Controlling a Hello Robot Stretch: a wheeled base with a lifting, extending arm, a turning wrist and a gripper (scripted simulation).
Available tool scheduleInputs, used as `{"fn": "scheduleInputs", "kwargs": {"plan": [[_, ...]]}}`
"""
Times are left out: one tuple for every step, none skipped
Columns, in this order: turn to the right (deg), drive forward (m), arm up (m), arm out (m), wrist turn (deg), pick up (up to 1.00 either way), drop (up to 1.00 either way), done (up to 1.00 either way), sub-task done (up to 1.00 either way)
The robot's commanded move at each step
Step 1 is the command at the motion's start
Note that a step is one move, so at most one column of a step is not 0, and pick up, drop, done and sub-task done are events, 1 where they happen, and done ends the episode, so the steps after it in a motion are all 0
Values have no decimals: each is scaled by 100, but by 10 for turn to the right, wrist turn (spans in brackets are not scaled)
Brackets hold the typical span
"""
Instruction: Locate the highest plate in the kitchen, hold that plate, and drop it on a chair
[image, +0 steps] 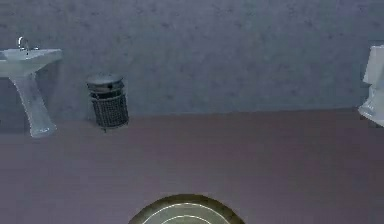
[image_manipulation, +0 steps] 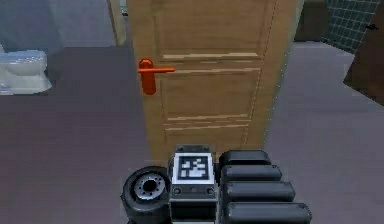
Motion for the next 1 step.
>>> {"fn": "scheduleInputs", "kwargs": {"plan": [[0,40,0,0,0,0,0,0,0]]}}
